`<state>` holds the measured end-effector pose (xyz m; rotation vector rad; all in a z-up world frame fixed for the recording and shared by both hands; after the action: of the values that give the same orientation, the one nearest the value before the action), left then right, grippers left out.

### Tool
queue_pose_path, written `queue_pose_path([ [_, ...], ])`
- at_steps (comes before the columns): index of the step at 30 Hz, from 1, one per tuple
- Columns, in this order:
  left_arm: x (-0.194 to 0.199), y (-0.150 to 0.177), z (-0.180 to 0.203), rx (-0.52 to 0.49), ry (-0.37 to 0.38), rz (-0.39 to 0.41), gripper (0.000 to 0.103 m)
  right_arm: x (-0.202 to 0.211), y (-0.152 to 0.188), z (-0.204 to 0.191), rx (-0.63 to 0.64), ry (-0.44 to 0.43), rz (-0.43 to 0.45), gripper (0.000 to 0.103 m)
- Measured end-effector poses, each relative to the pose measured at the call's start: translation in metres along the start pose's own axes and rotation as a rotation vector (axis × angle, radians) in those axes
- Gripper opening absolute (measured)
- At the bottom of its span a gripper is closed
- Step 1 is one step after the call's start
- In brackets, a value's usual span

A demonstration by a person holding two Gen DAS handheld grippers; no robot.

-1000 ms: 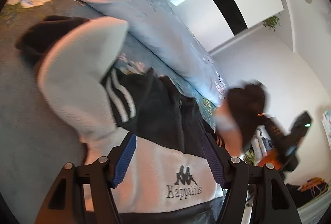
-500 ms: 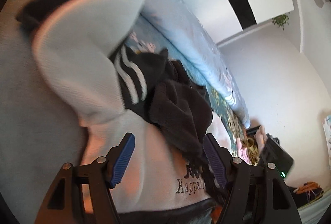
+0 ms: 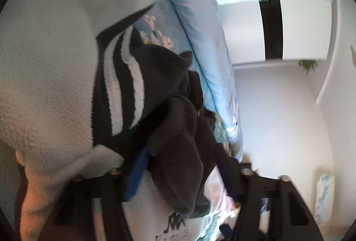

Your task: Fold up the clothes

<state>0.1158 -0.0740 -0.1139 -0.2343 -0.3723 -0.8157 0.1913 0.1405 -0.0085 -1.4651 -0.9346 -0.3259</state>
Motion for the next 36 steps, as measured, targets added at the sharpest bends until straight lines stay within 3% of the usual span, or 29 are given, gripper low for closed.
queue_pose_path([
  [2,0.001,-0.002,0.0,-0.016,-0.029,0.026,0.027,0.007,-0.001,-0.001,0.008,0.018,0.018,0.047],
  [7,0.01,0.005,0.025,-0.191,-0.135,0.113,0.02,0.016,0.0,-0.001,0.039,0.051,0.042,0.047],
  [10,0.034,0.01,0.064,-0.458,-0.293,0.252,0.02,0.018,0.004,0.003,0.04,0.056,0.047,0.047],
  [11,0.04,0.011,0.068,-0.518,-0.361,0.282,0.021,0.018,0.006,0.006,0.034,0.057,0.044,0.047],
  [12,0.04,0.009,0.061,-0.517,-0.396,0.27,0.021,0.016,0.008,0.009,0.029,0.061,0.039,0.047],
  [15,0.033,0.0,0.019,-0.399,-0.442,0.189,0.021,0.007,0.016,0.02,-0.007,0.077,0.008,0.047],
  [18,0.033,-0.003,-0.001,-0.315,-0.373,0.17,0.023,0.0,0.023,0.026,-0.029,0.072,-0.019,0.047],
  [23,0.052,0.003,0.011,-0.339,-0.289,0.128,0.029,-0.006,0.027,0.038,-0.057,0.084,-0.041,0.047],
  [24,0.062,0.0,0.016,-0.356,-0.274,0.161,0.031,-0.007,0.027,0.041,-0.069,0.089,-0.042,0.047],
  [26,0.087,-0.019,0.012,-0.331,-0.292,0.257,0.046,-0.004,0.03,0.051,-0.095,0.103,-0.044,0.047],
  [28,0.113,-0.045,-0.001,-0.27,-0.321,0.359,0.048,-0.001,0.034,0.06,-0.118,0.117,-0.045,0.047],
  [31,0.14,-0.083,-0.031,-0.118,-0.347,0.44,0.058,0.005,0.037,0.068,-0.133,0.136,-0.041,0.047],
  [34,0.148,-0.12,-0.065,-0.01,-0.409,0.456,0.058,0.008,0.04,0.074,-0.146,0.15,-0.041,0.047],
  [36,0.143,-0.134,-0.077,0.067,-0.378,0.45,0.058,0.008,0.041,0.076,-0.159,0.153,-0.045,0.047],
])
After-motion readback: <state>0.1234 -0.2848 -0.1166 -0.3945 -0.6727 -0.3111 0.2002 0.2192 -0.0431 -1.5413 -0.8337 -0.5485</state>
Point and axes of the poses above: each gripper's, at about its wrist camera, not at the fingertips, and x roughly against the way its jaws point, z to its right, y to its underside, the point moved 7 cm from there along -x, roughly the way its jaws point, and after that the axes turned 2 degrees about z, right-handed, at the moved point
